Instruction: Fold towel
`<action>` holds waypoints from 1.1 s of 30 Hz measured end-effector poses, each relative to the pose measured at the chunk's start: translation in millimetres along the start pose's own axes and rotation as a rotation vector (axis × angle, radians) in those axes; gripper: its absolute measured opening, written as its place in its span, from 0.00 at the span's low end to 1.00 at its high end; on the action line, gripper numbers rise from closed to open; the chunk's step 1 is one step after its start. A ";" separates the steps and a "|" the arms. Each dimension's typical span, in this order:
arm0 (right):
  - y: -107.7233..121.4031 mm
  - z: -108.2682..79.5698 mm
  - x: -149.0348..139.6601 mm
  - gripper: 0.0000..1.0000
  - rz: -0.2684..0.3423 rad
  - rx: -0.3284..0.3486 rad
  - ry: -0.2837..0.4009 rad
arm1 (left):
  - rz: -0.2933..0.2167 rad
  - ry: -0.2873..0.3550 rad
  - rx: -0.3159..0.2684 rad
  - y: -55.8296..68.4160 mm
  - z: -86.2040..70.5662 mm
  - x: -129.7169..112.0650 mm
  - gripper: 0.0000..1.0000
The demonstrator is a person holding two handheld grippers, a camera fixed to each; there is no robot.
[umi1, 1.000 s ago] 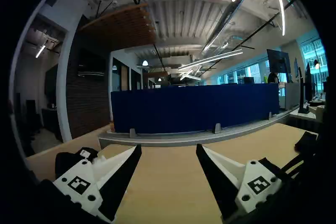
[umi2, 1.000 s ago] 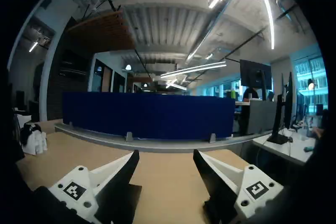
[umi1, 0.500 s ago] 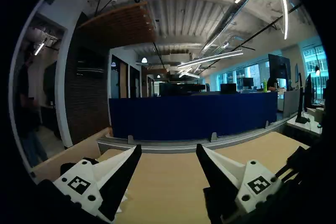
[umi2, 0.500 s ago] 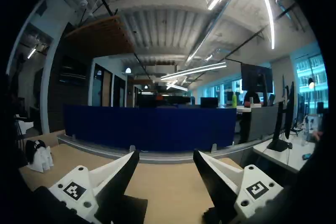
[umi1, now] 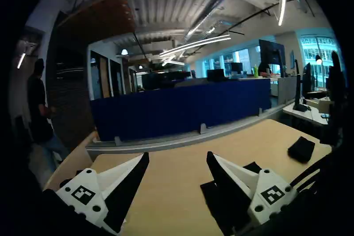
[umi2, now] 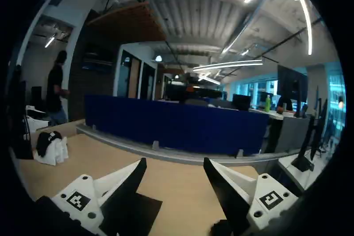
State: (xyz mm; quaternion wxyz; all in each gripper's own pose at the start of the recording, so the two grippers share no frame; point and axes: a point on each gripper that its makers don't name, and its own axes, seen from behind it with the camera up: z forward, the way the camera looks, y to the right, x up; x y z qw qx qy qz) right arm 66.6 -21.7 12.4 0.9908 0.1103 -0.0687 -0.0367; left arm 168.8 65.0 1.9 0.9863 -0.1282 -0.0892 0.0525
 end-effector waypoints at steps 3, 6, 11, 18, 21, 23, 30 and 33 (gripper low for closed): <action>-14.2 -0.7 -9.1 1.00 -0.017 0.078 -0.063 | 0.019 -0.048 -0.095 19.0 -1.0 -3.8 0.97; -24.6 -1.1 -21.0 1.00 -0.022 0.137 -0.129 | 0.013 -0.097 -0.173 33.0 -2.1 -10.4 0.97; -36.2 -1.3 -37.4 1.00 0.003 0.196 -0.188 | 0.011 -0.161 -0.243 46.2 -2.4 -26.3 0.97; -49.1 -3.0 -58.4 1.00 -0.009 0.244 -0.239 | 0.054 -0.205 -0.303 68.0 -1.1 -48.4 0.97; -52.6 -2.7 -73.0 1.00 -0.029 0.256 -0.267 | 0.078 -0.223 -0.323 77.2 -2.1 -63.1 0.97; -55.9 -3.4 -83.1 1.00 -0.041 0.269 -0.287 | 0.088 -0.242 -0.340 83.1 -3.8 -75.1 0.97; -67.1 -7.4 -122.6 1.00 -0.072 0.306 -0.343 | 0.106 -0.305 -0.385 100.4 -9.7 -120.6 0.97; -71.4 -8.9 -143.5 1.00 -0.080 0.312 -0.367 | 0.115 -0.333 -0.396 106.1 -10.8 -143.5 0.97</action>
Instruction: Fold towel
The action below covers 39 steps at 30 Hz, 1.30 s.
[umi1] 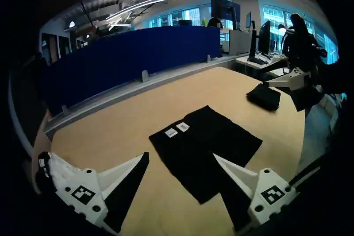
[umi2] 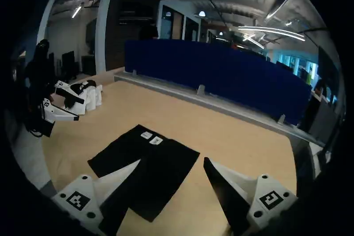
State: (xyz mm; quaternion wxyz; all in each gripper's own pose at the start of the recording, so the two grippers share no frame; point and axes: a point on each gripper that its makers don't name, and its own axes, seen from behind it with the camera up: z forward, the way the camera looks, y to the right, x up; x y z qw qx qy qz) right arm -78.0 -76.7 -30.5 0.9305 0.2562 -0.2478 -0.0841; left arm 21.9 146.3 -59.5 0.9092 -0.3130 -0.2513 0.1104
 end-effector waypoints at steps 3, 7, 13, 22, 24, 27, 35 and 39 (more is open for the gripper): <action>-4.6 8.2 -21.2 1.00 -0.003 0.002 -0.026 | 0.007 -0.028 -0.013 7.7 10.4 -21.4 0.97; -13.0 18.2 -52.8 1.00 -0.003 0.019 -0.076 | 0.010 -0.073 -0.028 16.6 24.0 -50.3 0.97; -24.5 28.6 -96.1 1.00 -0.016 0.046 -0.145 | 0.008 -0.142 -0.071 29.3 37.9 -86.1 0.97; -40.5 31.5 -159.7 1.00 -0.051 0.086 -0.257 | 0.012 -0.256 -0.134 43.7 48.2 -135.7 0.97; -43.9 31.1 -172.9 1.00 -0.057 0.097 -0.283 | 0.018 -0.277 -0.144 46.2 48.6 -145.0 0.97; -47.8 31.2 -189.5 0.99 -0.064 0.109 -0.313 | 0.023 -0.307 -0.159 49.7 48.7 -157.7 0.97; -55.2 35.8 -211.6 0.86 -0.070 0.126 -0.352 | 0.030 -0.334 -0.160 53.8 51.2 -170.0 0.92; -59.3 38.3 -218.5 0.76 -0.057 0.135 -0.365 | 0.039 -0.333 -0.152 54.4 53.1 -170.1 0.85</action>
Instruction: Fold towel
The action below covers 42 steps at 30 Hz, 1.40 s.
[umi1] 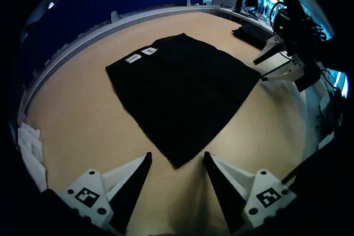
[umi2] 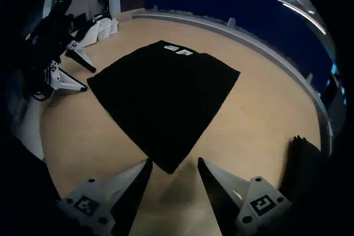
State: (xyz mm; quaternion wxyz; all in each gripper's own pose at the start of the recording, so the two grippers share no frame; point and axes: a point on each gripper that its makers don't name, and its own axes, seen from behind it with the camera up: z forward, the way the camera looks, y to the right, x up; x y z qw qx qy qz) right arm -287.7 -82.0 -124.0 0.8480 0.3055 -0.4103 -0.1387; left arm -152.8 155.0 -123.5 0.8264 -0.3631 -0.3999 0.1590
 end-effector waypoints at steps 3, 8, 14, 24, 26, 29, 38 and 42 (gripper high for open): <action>-2.7 3.1 -1.3 0.63 0.013 0.007 0.003 | 0.009 -0.003 0.007 0.9 1.6 0.4 0.81; -6.2 6.6 -5.5 0.52 0.030 0.013 0.001 | 0.008 -0.006 0.006 3.4 2.8 0.3 0.76; -8.9 7.8 -7.2 0.47 0.036 0.018 0.005 | 0.011 -0.006 0.007 6.9 2.2 0.3 0.68; -9.9 8.9 -5.7 0.25 0.025 0.019 0.000 | 0.021 -0.015 0.002 13.9 2.6 0.3 0.45; -8.3 8.5 -5.5 0.22 0.024 0.014 -0.004 | 0.020 -0.018 0.006 13.1 4.7 0.2 0.34; -6.2 7.8 -5.4 0.18 0.027 0.011 -0.010 | 0.016 -0.027 0.022 9.9 5.8 1.3 0.18; -6.9 3.1 -0.8 0.15 0.049 0.021 -0.005 | 0.013 -0.034 0.039 8.4 5.7 2.7 0.08; -7.2 -1.3 2.6 0.15 0.055 0.025 0.002 | 0.009 -0.032 0.040 8.9 4.0 3.4 0.07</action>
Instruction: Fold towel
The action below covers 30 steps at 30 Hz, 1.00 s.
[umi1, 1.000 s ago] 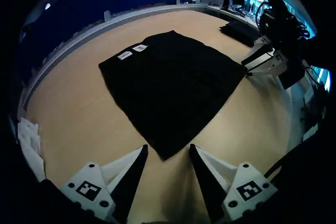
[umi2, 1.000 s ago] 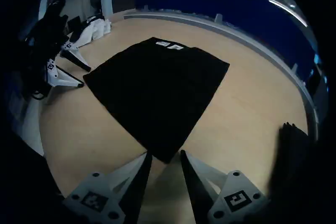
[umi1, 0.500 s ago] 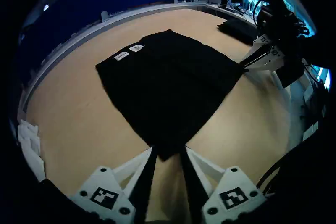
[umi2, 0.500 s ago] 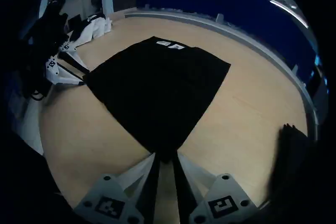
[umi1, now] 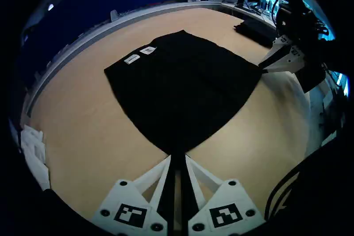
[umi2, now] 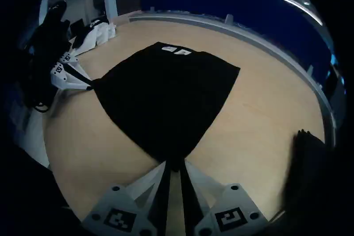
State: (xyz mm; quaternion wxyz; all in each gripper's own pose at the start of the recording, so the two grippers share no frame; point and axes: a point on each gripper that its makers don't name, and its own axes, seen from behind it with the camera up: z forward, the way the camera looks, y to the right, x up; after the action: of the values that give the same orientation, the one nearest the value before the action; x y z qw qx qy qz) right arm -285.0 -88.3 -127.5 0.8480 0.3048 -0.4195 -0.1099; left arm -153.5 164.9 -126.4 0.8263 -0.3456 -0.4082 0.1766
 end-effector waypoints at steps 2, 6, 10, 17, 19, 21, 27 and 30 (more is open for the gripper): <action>0.0 -2.4 2.4 0.15 0.004 0.003 0.003 | -0.003 0.004 0.001 0.9 -1.7 2.1 0.07; 0.7 -8.1 9.0 0.15 0.009 0.005 0.013 | -0.011 0.016 0.003 2.5 -7.1 8.0 0.07; 1.4 -17.1 19.3 0.14 0.009 0.002 0.031 | -0.020 0.028 0.006 1.6 -14.7 15.7 0.07; 0.3 -35.7 42.7 0.14 0.012 0.003 0.069 | -0.035 0.050 0.021 -4.2 -30.4 29.4 0.07; -0.5 -41.1 49.7 0.14 0.014 0.005 0.081 | -0.043 0.055 0.024 -5.0 -35.7 33.2 0.07; -1.2 -46.2 56.1 0.14 0.016 0.007 0.092 | -0.052 0.059 0.025 -5.1 -40.9 36.6 0.07; -5.3 -65.8 72.3 0.14 0.018 0.011 0.116 | -0.081 0.066 0.024 -3.3 -61.2 45.3 0.07; -7.6 -77.3 77.7 0.14 0.015 0.010 0.124 | -0.091 0.067 0.018 -1.1 -71.1 47.2 0.07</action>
State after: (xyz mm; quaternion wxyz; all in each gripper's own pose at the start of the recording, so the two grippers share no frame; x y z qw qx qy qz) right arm -175.8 -95.9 -117.8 0.8716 0.3122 -0.3688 -0.0823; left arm -68.4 160.9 -130.0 0.8498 -0.3247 -0.3942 0.1309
